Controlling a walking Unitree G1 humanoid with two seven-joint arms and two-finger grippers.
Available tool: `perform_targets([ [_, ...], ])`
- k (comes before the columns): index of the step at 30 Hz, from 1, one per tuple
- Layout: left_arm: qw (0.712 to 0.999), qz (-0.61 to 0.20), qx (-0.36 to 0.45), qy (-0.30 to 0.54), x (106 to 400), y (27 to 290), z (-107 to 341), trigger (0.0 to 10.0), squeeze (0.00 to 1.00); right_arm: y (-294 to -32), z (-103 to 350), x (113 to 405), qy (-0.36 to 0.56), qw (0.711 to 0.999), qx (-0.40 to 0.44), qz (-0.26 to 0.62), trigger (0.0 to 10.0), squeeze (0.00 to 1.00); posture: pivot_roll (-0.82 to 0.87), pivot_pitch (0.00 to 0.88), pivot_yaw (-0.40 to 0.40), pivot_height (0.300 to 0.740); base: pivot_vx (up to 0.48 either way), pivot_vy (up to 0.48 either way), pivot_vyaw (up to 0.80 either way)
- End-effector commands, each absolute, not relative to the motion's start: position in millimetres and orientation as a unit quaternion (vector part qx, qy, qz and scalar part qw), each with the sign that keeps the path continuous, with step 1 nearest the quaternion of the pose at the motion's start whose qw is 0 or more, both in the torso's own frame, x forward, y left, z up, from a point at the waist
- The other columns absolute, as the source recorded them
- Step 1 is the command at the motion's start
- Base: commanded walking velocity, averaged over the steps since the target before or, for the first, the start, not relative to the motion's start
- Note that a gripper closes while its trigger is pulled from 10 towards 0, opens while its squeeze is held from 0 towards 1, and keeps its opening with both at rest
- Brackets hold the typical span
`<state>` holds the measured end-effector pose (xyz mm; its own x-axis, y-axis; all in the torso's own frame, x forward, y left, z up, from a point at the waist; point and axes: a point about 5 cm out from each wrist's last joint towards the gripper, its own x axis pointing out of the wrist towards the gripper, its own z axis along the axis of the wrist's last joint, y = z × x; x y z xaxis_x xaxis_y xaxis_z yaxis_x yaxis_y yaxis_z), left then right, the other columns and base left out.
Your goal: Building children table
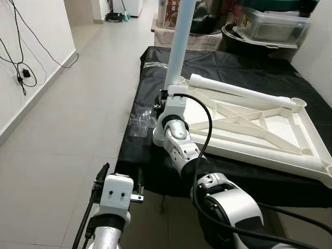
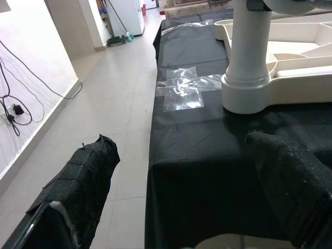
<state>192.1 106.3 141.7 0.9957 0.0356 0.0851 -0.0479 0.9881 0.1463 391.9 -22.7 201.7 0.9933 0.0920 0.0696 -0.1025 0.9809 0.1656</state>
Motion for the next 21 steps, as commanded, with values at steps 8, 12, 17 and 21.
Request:
perform_targets([
  [8,0.998,0.017,0.061,-0.032,192.3,103.5,137.1,10.0,0.00,-12.0,179.3,374.8,-0.028,0.991,0.103,0.076,10.0,1.00,0.13,0.078,-0.074,0.740,0.000,0.000,0.00],
  [12,0.997,0.016,0.062,-0.031,193.1,104.1,135.7,10.0,0.00,-13.6,178.7,370.3,-0.039,0.987,0.114,0.108,10.0,1.00,0.13,0.069,-0.072,0.740,0.000,0.000,0.00],
  [17,0.997,0.015,0.063,-0.031,194.5,105.0,134.1,10.0,0.00,-16.6,174.6,364.8,-0.044,0.982,0.113,0.142,10.0,0.80,0.11,0.051,-0.070,0.740,0.000,0.000,0.00],
  [21,0.998,0.016,0.062,-0.028,196.5,106.5,131.6,10.0,0.00,-23.7,167.4,354.7,-0.046,0.975,0.110,0.185,10.0,0.00,0.11,0.036,-0.067,0.740,0.000,0.000,0.00],
])
